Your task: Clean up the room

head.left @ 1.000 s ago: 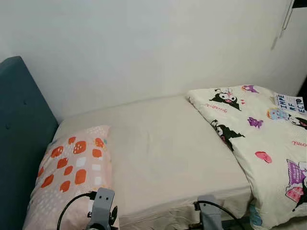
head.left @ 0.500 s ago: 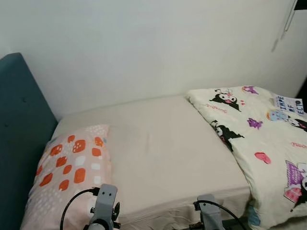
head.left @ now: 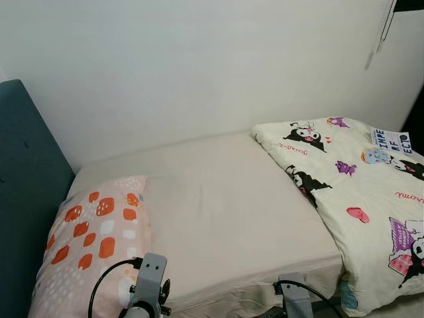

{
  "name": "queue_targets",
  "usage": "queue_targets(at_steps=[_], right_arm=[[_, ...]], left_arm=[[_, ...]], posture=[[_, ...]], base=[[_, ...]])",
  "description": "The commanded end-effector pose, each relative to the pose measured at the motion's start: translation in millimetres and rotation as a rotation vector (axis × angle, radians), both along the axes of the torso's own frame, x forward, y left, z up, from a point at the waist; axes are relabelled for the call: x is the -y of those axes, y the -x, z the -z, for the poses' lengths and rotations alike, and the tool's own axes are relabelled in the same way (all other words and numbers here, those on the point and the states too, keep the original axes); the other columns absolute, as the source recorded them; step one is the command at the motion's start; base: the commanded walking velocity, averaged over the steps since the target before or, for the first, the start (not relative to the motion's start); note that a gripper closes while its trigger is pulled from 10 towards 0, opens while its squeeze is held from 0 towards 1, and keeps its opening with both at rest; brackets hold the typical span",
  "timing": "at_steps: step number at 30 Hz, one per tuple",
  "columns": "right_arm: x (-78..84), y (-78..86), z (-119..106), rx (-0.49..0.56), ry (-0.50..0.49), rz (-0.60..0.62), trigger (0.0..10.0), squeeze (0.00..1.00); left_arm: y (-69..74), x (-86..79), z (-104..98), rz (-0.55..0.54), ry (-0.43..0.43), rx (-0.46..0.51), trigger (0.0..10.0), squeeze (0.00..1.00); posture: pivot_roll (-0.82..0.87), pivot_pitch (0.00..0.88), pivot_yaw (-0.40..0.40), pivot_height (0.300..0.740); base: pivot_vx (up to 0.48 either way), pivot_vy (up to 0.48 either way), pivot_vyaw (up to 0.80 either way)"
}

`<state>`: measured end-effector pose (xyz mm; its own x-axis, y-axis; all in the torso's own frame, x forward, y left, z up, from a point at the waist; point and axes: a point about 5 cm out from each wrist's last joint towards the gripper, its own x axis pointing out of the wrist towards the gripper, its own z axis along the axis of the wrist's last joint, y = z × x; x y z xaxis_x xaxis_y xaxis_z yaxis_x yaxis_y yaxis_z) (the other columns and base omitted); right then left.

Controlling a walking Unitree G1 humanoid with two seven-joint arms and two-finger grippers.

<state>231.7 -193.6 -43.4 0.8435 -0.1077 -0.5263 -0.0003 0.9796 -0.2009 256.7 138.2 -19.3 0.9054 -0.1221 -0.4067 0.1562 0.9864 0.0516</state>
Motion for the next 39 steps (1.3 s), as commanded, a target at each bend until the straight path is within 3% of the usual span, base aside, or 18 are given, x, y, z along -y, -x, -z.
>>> queue_targets(at_steps=[1,39], right_arm=[[-4.6,0.5,1.4,-0.008,-0.01,-0.008,10.0,0.0],[-10.4,-4.1,0.9,-0.023,-0.021,-0.027,10.0,0.0]], left_arm=[[2.3,-6.4,2.7,-0.02,-0.007,-0.013,10.0,0.0],[6.6,-9.8,4.9,-0.039,-0.007,-0.011,10.0,0.0]], posture=[[-0.09,0.072,0.054,0.74],[-0.05,0.068,0.033,0.74]], base=[[0.0,0.0,0.0],[0.0,0.0,0.0]])
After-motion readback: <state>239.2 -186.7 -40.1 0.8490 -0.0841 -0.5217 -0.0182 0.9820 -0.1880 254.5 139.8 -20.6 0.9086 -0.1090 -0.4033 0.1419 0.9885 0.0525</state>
